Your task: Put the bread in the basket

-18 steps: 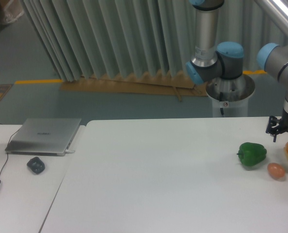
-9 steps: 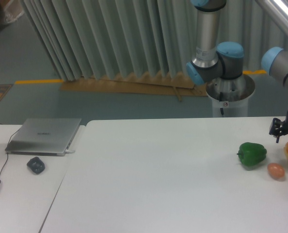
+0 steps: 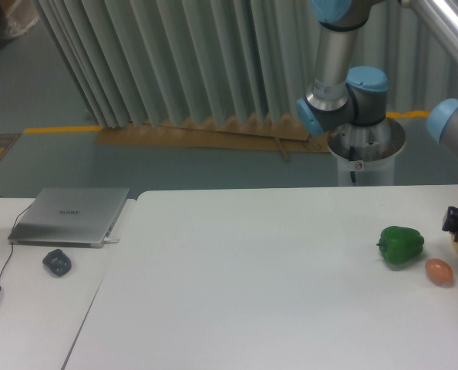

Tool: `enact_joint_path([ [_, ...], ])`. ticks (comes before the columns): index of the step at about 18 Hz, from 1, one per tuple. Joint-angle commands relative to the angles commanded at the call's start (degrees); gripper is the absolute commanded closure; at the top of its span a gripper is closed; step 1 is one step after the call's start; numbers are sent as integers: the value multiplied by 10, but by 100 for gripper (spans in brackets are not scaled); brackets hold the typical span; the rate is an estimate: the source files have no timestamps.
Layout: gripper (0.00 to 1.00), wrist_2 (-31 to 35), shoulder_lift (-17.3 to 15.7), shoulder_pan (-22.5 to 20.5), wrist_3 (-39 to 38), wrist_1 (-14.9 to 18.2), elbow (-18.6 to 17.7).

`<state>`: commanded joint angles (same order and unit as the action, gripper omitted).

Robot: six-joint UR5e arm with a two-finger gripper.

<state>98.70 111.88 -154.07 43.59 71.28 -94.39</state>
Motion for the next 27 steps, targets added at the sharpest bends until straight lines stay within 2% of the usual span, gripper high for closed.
enact_joint_path([
  [7, 0, 10, 7, 2, -1, -11, -7],
  [8, 19, 11, 7, 3, -3, -11, -8],
  [9, 32, 11, 6, 3, -1, -11, -8],
  [11, 54, 11, 4, 3, -1, -10, -9],
  [12, 60, 11, 4, 5, 0, -8, -9],
  [13, 73, 13, 4, 9, -3, -9, -9],
  [22, 74, 11, -22, 25, 0, 22, -6],
  [24, 74, 11, -33, 29, 1, 45, 2],
  [27, 74, 9, -54, 25, 3, 88, 35],
])
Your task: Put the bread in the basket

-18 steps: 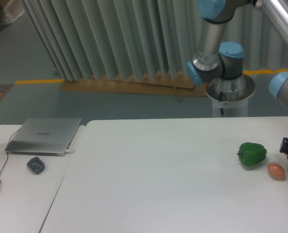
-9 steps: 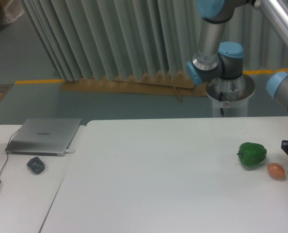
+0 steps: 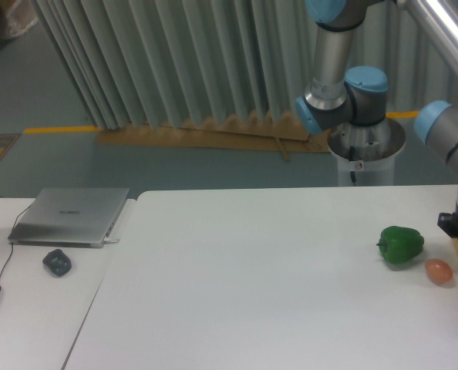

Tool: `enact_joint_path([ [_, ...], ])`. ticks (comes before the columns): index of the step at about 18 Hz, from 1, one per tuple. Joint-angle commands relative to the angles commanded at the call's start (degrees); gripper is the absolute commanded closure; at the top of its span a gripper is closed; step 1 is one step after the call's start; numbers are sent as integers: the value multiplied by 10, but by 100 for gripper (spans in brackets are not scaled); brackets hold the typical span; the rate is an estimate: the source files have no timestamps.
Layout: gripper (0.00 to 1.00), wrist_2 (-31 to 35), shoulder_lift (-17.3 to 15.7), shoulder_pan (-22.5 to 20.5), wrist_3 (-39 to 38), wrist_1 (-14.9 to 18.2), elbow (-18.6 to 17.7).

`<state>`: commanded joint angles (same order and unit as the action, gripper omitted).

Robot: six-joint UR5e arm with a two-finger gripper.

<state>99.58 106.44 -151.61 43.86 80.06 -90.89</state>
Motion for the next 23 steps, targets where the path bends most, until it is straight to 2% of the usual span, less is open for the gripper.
enact_joint_path([
  [1, 74, 1, -2, -2, 6, 14, 14],
  [3, 74, 2, -3, -8, 67, 49, 48],
  [6, 74, -3, -23, -39, 204, 53, 66],
  [10, 74, -7, -20, -89, 326, 48, 75],
  [12, 74, -5, -14, -111, 404, 41, 76],
  [13, 74, -4, -8, -130, 477, 30, 75],
  [14, 74, -4, 0, -137, 513, 18, 75],
  [15, 74, -1, 10, -140, 543, -4, 74],
  [18, 74, -3, 26, -156, 613, -33, 74],
  [21, 74, -6, 40, -177, 715, -49, 73],
  [23, 74, -9, 40, -204, 723, -52, 72],
])
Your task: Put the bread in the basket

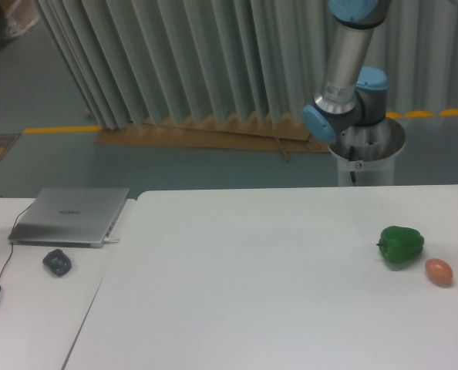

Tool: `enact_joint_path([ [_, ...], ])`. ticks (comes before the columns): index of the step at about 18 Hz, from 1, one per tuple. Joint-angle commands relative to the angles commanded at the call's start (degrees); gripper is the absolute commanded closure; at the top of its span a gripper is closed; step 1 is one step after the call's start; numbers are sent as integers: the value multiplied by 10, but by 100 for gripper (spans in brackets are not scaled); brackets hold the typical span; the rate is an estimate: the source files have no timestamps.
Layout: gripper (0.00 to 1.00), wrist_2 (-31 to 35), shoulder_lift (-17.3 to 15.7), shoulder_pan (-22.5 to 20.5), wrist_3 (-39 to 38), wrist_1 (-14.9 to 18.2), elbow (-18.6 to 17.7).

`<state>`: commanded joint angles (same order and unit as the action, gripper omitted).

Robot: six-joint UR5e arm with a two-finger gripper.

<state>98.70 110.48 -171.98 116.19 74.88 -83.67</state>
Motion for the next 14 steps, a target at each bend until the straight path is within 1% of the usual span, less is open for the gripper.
enact_joint_path([
  [2, 74, -13, 0, -16, 6, 0, 3],
  [4, 74, -12, 10, -30, 11, -18, 3],
  [5, 74, -12, 12, -38, 19, -20, 4],
  [6, 74, -11, 17, -38, 22, -21, 4],
  [8, 73, -12, 18, -39, 23, -34, 2],
  [9, 58, -12, 18, -39, 23, -39, 2],
  [10, 12, -12, 18, -39, 22, -40, -2],
  [11, 0, -12, 18, -35, 19, -40, -4],
  [14, 0, -13, 18, -35, 19, -41, -4],
])
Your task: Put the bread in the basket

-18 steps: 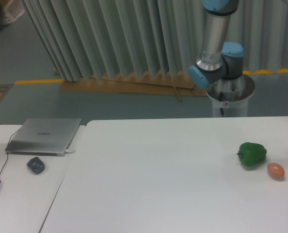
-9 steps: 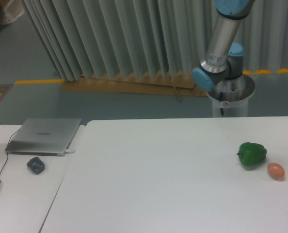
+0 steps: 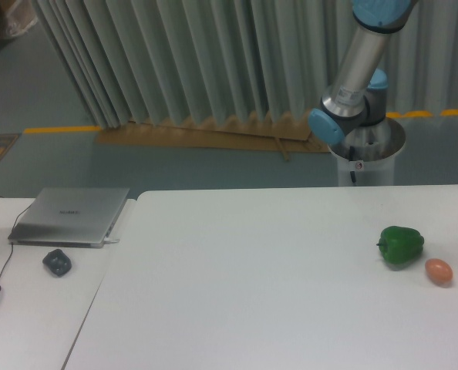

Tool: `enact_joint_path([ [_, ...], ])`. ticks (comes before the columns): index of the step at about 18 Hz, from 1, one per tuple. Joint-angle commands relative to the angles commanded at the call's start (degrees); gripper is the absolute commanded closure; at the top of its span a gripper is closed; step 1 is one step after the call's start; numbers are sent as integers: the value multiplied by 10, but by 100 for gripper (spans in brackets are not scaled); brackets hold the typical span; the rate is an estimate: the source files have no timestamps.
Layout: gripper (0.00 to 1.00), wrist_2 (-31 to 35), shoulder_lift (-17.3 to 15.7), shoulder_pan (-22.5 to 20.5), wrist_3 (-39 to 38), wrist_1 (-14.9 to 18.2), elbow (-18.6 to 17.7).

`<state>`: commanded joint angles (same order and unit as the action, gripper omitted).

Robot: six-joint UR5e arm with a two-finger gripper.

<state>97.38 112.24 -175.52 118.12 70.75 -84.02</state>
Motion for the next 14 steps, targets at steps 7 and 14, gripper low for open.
enact_joint_path([
  [7, 0, -11, -3, 0, -7, 2, 5],
  [14, 0, -25, -39, 82, -128, 31, -10],
])
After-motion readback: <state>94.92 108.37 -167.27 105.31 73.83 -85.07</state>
